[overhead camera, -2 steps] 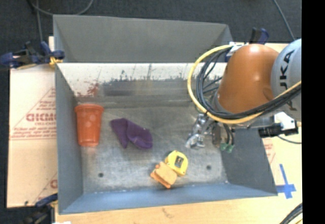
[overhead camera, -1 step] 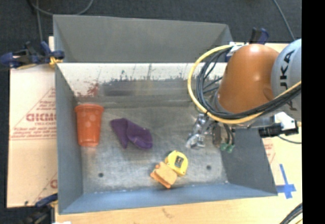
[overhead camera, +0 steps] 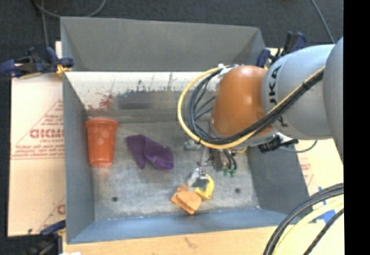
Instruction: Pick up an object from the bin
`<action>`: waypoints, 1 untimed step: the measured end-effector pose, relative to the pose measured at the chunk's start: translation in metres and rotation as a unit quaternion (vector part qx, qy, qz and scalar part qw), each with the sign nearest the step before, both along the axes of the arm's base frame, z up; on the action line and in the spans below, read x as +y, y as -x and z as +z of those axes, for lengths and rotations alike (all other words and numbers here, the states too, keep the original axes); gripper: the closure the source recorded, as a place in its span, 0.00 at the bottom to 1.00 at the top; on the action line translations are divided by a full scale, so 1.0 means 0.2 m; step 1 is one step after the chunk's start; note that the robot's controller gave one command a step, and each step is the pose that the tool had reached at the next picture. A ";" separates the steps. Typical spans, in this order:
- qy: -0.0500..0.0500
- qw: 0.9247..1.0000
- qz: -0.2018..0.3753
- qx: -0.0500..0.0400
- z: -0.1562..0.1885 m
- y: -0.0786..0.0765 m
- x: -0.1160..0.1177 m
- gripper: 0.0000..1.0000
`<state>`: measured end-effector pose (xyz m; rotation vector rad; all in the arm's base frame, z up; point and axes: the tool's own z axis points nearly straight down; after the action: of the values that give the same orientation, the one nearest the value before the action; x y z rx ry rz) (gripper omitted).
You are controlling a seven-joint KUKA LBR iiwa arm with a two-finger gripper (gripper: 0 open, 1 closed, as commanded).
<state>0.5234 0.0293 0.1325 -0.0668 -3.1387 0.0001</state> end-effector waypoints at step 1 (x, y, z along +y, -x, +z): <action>0.000 1.000 -0.001 -0.002 0.01 0.00 0.00 0.00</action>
Offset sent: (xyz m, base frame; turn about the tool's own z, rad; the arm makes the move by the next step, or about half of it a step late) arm -0.0380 -0.0832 -0.0594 0.0262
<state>0.5239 0.0284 0.1354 -0.0685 -3.1425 0.0002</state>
